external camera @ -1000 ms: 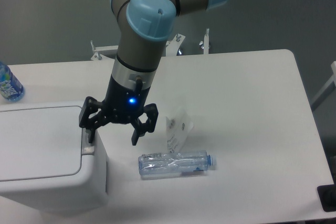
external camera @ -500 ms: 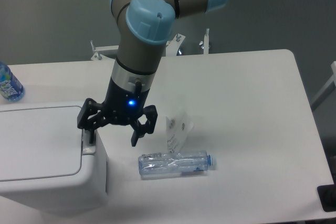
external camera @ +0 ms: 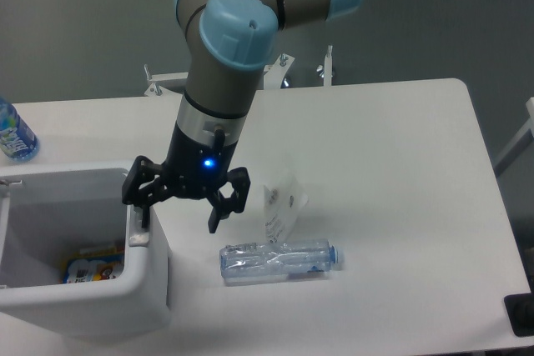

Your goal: Open the trash can

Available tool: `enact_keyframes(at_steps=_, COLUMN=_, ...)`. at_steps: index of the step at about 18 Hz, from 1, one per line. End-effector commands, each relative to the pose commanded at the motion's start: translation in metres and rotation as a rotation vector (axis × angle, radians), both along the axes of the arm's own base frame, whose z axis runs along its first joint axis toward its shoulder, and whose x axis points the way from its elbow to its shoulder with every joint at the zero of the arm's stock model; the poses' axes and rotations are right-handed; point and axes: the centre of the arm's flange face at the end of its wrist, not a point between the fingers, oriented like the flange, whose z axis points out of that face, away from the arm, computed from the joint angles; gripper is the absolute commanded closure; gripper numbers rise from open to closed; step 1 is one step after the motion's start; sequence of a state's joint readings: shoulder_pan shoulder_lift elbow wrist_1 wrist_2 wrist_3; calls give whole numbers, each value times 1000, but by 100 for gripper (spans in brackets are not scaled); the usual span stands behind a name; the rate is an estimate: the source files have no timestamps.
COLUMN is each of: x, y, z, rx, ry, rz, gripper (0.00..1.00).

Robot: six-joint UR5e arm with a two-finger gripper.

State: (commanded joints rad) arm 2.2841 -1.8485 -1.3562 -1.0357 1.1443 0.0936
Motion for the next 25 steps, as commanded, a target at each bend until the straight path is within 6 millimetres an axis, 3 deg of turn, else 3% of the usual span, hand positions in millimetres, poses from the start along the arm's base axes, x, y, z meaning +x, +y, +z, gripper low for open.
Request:
enact_keyframes(at_steps=4, x=-37, y=-24, z=38, rx=14, ry=132, rz=102, gripper=0)
enact_keyframes(at_steps=10, x=-98, y=-68, z=68, rx=-34, ry=262, rz=231, gripper=0)
enact_keyframes(at_steps=15, x=-133, y=-107, z=57, rx=-193, ry=383, rz=181, gripper=0)
enact_keyframes(at_steps=17, x=-139, y=-114, z=46, rx=-242, ry=401, rz=114, gripper=0)
enact_keyframes(at_steps=20, x=-131, y=-126, z=39, rx=-306, ry=446, rz=-48, gripper=0)
enact_keyframes(at_steps=22, x=-138, y=-140, z=26, rx=-370, ry=460, rz=-116, gripper=0)
enact_keyframes(at_steps=25, x=-137, y=-148, z=27, rx=-402, ry=502, rz=-188, gripper=0)
